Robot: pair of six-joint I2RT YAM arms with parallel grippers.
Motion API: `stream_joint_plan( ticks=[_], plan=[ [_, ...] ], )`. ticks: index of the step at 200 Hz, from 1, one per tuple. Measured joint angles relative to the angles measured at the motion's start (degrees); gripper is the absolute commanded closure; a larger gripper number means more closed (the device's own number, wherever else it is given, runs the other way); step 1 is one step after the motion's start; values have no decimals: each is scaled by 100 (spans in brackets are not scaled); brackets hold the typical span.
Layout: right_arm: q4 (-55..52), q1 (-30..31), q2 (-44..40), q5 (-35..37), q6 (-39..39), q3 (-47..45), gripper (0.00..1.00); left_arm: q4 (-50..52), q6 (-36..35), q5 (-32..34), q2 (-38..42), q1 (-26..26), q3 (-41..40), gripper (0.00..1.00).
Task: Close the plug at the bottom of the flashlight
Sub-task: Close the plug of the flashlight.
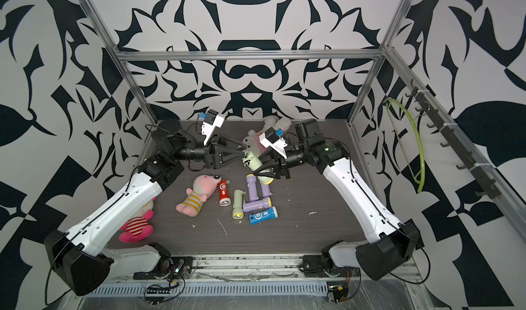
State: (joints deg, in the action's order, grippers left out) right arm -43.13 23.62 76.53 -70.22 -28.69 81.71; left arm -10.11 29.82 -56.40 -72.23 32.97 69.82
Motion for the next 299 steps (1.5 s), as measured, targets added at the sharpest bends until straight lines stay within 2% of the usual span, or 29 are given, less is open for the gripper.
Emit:
stream_joint_plan(
  ticks=[35, 54, 80, 102, 136, 179, 209, 219, 232, 246, 258, 299],
  plan=[
    [-9, 0, -2, -63, -9, 2, 100, 142, -85, 52, -7, 44, 4, 29],
    [-13, 0, 0, -74, -20, 2, 100, 223, -125, 90, -11, 70, 4, 37],
    [-15, 0, -2, -76, -24, 4, 100, 243, -177, 111, -129, 111, 57, 38],
    [-85, -9, 0, -26, -28, 4, 100, 238, -177, 109, -203, 118, 57, 46],
    [-133, -31, 0, 33, -28, 4, 100, 221, -197, 74, -205, 125, 70, 65],
    [-181, -35, -22, -59, -85, 9, 100, 151, -258, 142, -199, 125, 87, 78],
    [-192, -28, -68, -120, -105, 9, 100, 85, -278, 221, -190, 133, 87, 80],
    [-199, -28, -85, -133, -107, 9, 100, 72, -284, 245, -188, 138, 87, 75],
    [-210, -28, -103, -175, -120, 9, 100, 52, -284, 273, -186, 144, 87, 48],
    [-208, -28, -149, -238, -142, 11, 100, 81, -258, 321, -188, 144, 87, 35],
    [-223, -28, -190, -258, -155, 11, 100, 87, -278, 328, -186, 144, 85, 31],
    [-245, -26, -225, -352, -179, 22, 100, 111, -273, 348, 11, 144, 24, 30]
  ],
)
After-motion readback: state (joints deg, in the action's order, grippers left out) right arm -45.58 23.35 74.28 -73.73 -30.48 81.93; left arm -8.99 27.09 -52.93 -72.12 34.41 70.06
